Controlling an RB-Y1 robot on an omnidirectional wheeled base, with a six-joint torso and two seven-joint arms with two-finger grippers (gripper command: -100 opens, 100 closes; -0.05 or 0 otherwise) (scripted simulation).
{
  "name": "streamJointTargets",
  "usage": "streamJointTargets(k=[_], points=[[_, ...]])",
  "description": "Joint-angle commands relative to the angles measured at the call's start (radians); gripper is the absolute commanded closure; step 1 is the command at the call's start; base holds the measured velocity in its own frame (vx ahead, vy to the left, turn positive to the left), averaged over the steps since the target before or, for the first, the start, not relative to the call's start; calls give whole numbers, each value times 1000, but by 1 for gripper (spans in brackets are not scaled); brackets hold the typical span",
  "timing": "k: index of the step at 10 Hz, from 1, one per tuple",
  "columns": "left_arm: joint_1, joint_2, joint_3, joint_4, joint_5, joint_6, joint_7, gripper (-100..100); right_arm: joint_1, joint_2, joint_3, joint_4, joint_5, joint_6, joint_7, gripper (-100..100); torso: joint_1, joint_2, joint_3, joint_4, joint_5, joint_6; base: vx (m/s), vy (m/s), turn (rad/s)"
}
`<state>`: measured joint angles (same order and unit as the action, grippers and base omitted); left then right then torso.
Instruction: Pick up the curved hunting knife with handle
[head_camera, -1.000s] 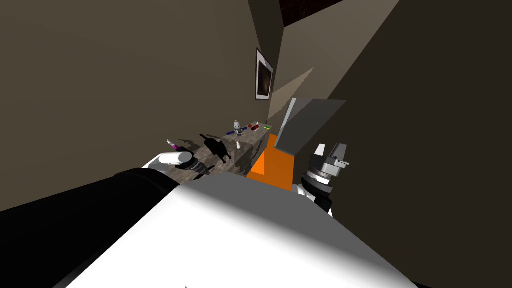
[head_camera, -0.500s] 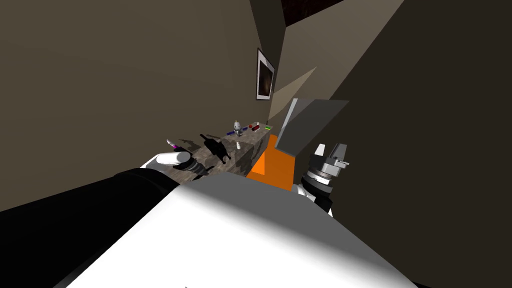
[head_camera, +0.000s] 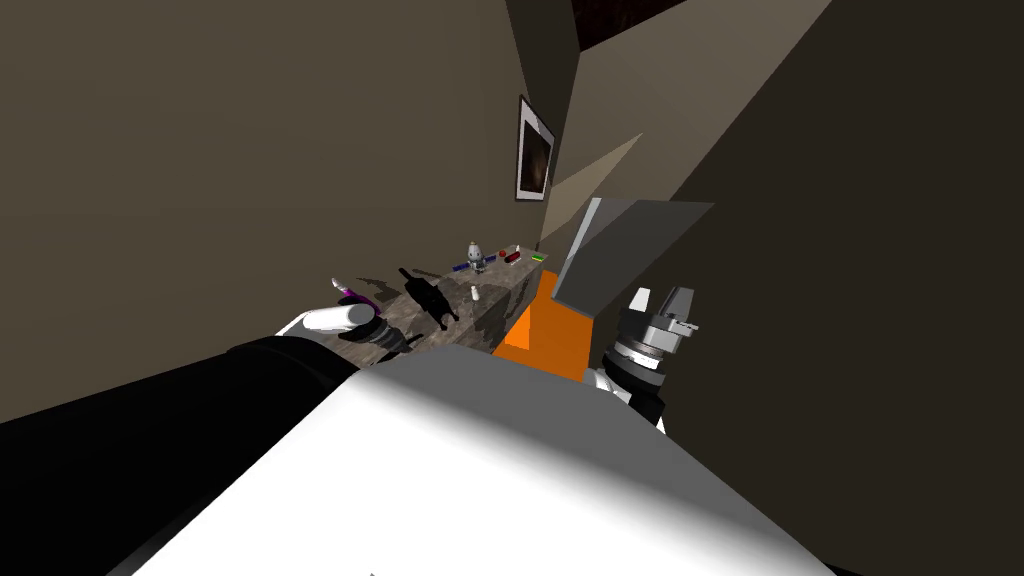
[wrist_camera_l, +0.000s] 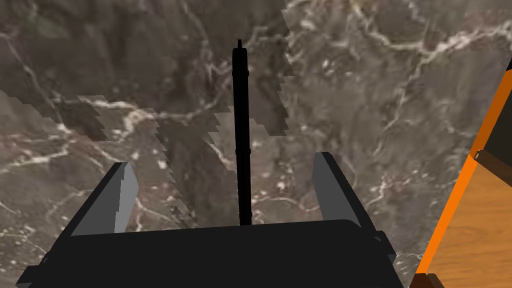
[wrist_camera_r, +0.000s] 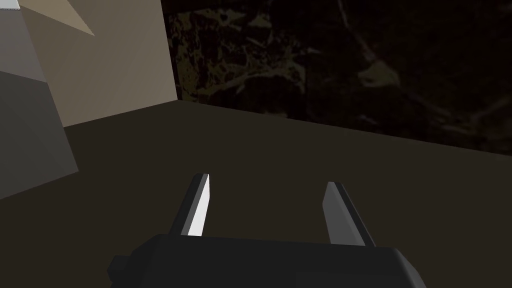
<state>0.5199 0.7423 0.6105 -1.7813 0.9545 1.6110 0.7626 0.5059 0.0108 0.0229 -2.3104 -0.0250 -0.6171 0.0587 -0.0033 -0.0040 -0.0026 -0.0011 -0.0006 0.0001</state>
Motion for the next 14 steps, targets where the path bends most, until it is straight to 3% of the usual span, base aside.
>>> streamJointTargets(k=[1,12,13,14], points=[[3,-4,10,12,-1,-2,-38,-100,0,0,0,0,0,0,0,0,0,0,0,0,0,0,67,-50,55],[-18,-27,109,215,-15,-24,-333,-100,0,0,0,0,0,0,0,0,1,1,0,0,0,1,64,-45,72],[-18,-27,109,215,-15,-24,-349,-100,0,0,0,0,0,0,0,0,1,0,0,0,0,0,62,-47,49],[-17,-26,107,210,-15,-24,-334,-100,0,0,0,0,0,0,0,0,1,1,0,0,0,1,23,-20,4]])
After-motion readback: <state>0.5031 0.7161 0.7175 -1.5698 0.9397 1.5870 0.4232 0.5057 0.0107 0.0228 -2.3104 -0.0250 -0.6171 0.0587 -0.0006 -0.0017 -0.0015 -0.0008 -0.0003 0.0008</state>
